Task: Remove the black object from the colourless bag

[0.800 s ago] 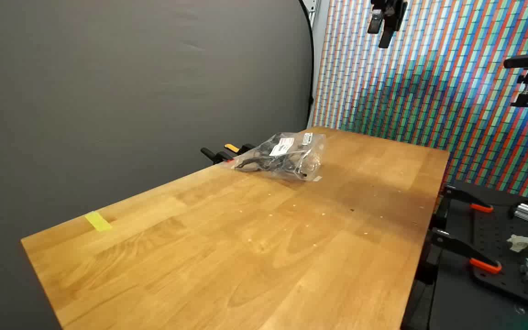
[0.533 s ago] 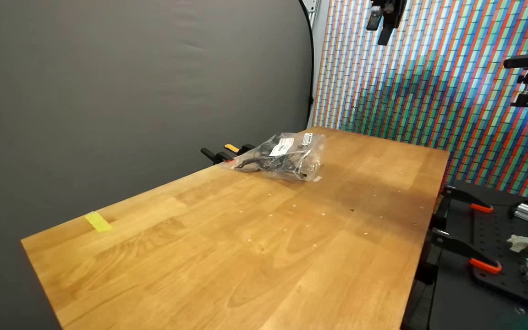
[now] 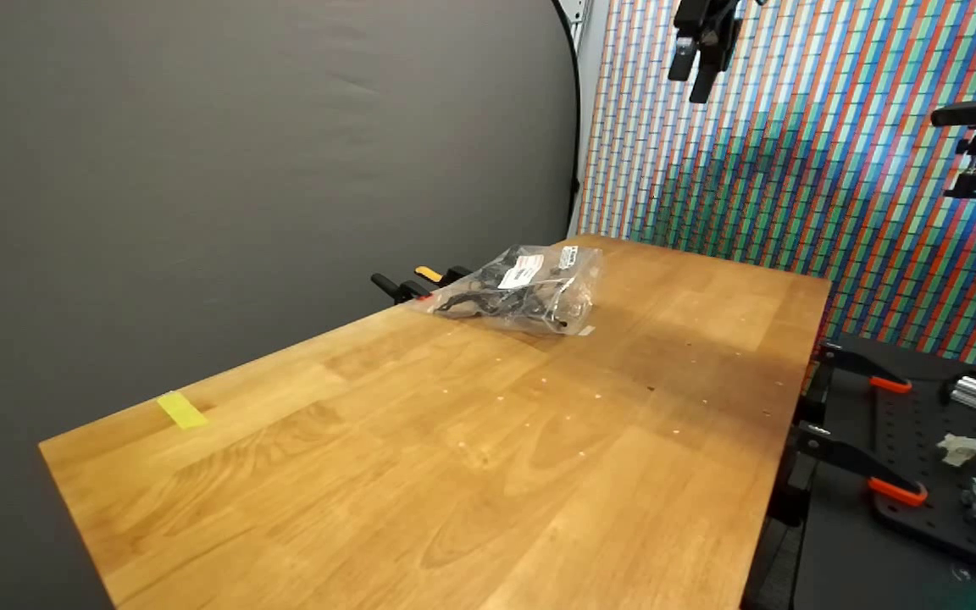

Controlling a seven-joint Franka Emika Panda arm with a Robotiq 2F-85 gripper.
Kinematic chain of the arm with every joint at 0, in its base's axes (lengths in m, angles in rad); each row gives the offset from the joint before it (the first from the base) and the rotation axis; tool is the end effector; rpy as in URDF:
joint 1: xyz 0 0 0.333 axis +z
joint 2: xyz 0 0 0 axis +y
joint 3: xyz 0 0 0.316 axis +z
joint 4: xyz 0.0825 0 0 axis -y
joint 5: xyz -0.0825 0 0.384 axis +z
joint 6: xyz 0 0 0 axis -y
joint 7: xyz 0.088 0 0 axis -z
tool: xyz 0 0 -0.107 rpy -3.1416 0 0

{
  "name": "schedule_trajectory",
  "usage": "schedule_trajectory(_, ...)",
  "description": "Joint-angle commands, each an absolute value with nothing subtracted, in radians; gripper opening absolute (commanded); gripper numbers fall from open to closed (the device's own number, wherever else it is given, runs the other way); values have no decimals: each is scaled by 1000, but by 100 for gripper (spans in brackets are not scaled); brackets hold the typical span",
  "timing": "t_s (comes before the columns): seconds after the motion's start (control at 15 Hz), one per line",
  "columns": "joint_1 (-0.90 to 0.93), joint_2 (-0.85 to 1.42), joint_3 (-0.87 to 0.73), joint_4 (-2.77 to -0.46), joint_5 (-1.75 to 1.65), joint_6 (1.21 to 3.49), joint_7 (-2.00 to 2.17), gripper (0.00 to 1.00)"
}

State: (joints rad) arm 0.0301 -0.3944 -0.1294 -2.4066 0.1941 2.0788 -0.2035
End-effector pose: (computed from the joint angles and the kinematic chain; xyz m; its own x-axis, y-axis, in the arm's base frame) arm 0.4315 -0.0355 0.4660 0.9954 0.0130 0.0946 0.0325 -0.9776 -0.2078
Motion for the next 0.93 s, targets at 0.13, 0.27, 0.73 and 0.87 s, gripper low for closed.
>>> schedule_trajectory(0.13, 47, -231, -58, -2451, 182, 2250, -218, 100)
schedule_trajectory(0.27, 45, -155, -44, -2445, 168, 2271, -226, 100)
schedule_trajectory(0.73, 9, 113, -37, -2415, 52, 2410, -231, 100)
schedule_trajectory(0.87, -7, 189, -38, -2385, 35, 2444, -240, 100)
